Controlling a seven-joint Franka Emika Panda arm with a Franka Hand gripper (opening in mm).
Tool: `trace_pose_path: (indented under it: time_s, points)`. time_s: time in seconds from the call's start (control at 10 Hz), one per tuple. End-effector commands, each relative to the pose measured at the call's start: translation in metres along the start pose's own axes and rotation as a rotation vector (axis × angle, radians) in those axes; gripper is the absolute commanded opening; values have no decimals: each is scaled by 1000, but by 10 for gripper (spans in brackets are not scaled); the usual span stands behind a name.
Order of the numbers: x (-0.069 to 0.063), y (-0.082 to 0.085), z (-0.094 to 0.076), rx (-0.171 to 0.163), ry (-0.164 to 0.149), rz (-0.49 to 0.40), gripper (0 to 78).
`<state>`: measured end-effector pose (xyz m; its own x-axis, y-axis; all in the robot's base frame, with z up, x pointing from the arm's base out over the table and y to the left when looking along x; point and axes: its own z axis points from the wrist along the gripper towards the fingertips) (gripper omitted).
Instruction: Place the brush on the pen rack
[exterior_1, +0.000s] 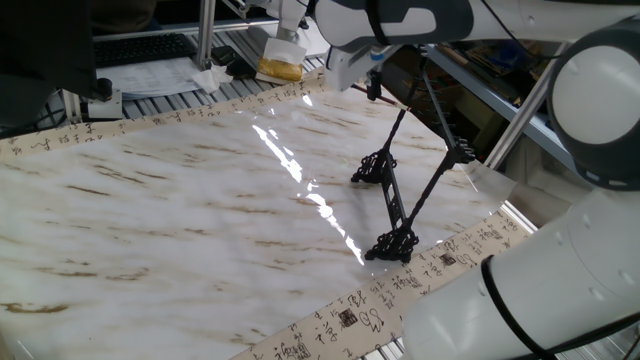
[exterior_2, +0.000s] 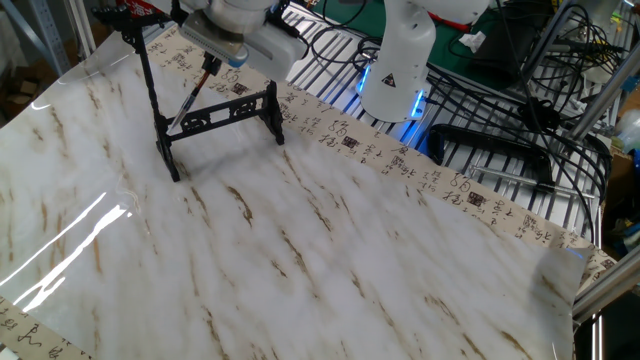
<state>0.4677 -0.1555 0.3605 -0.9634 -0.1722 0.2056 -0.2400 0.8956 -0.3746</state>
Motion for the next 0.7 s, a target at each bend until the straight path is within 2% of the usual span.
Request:
trace_pose_path:
  time_s: [0.1,0.7]
  points:
    - [0,-1,-1,-3,-4,0,12]
    - [5,1,4,-2,-19,0,12]
